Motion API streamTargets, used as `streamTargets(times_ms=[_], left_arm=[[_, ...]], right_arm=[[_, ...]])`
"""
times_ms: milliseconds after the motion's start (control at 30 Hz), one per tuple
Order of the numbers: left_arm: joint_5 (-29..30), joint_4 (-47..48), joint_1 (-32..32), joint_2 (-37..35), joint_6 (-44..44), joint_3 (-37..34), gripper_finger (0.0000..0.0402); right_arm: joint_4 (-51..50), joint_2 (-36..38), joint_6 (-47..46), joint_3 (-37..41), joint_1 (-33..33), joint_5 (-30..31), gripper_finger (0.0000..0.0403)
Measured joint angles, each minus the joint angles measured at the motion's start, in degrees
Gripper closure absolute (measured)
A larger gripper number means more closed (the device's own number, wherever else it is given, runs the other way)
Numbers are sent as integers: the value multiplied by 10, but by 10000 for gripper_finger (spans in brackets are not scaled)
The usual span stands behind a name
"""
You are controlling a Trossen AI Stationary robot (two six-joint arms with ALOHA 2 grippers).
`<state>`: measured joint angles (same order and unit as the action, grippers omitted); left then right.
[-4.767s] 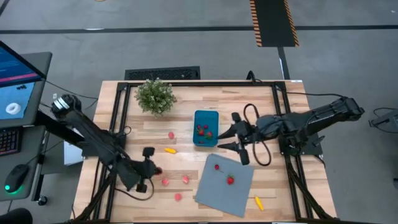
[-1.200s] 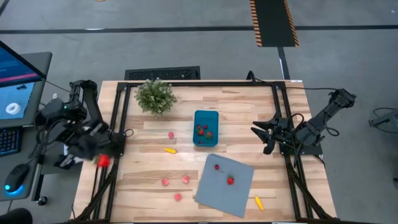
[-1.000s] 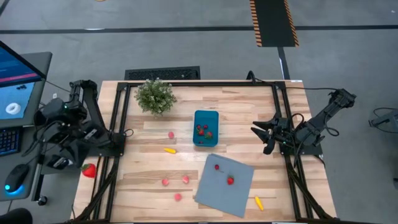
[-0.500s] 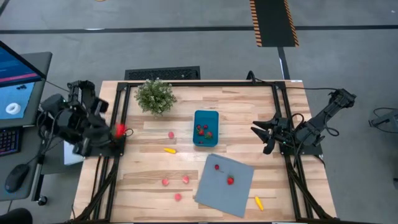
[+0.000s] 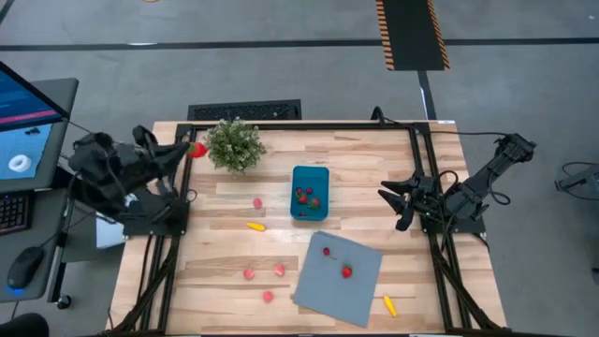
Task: Pick and placing Produce into tupperware
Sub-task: Put the strawberry into the blue bin
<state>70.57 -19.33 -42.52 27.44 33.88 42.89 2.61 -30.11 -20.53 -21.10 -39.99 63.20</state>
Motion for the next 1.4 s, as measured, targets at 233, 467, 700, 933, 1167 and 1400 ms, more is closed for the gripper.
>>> streamTargets(times_ms=[233,467,700,933,1167,1400], left_arm=[[-80,90,126,79,-120,0,401],[-282,138,266,184,-266,-1,401],[-452,155,379,295,-344,33,401],[-590,179,458,404,-376,82,401],[-682,197,498,515,-407,123,401],[-739,200,504,615,-410,170,402]], right_arm=[[0,0,0,0,0,0,232],[4,0,0,0,0,0,232],[9,-3,-1,0,0,-1,232],[9,-17,-1,0,0,-1,232],[9,-35,-5,0,0,-1,232],[9,-41,-16,0,0,-1,232]])
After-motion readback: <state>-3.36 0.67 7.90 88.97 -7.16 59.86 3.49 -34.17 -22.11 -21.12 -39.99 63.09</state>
